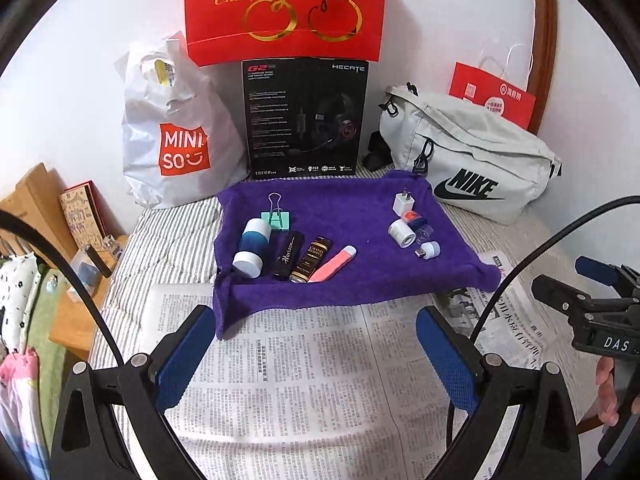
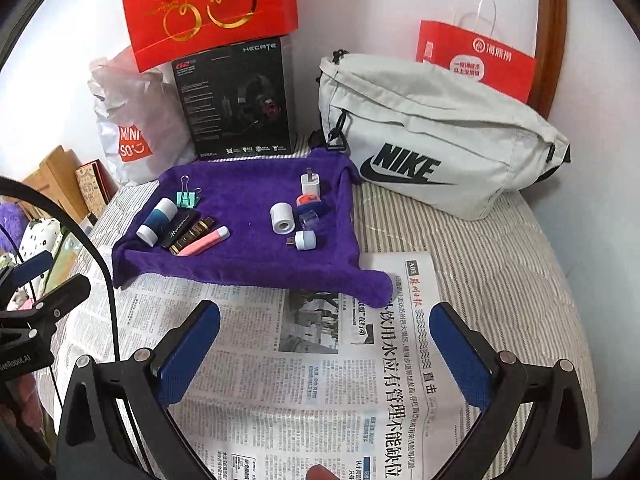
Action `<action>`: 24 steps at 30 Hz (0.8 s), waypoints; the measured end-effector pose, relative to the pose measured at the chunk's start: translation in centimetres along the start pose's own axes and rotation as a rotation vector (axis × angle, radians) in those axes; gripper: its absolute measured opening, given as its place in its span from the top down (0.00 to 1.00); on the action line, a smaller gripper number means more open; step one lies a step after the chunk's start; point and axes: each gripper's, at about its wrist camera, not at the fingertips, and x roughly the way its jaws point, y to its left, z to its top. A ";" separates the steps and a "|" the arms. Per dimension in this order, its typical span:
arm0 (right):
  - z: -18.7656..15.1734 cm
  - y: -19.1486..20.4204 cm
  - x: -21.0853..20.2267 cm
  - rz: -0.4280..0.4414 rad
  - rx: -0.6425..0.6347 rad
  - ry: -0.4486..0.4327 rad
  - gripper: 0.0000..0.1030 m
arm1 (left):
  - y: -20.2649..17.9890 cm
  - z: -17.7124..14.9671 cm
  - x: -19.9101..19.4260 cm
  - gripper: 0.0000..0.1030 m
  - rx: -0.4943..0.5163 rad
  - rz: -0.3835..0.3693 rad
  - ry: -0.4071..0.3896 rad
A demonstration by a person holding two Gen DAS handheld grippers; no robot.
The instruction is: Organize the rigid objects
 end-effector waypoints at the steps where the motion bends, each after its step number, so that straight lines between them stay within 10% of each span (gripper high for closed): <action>1: 0.0 0.1 -0.1 -0.002 -0.003 -0.003 0.00 | 0.0 0.0 0.0 0.02 -0.003 0.002 0.001; 24: -0.3 0.2 -1.1 0.012 0.000 -0.014 0.00 | -0.3 -0.3 -0.4 0.02 0.028 0.030 0.013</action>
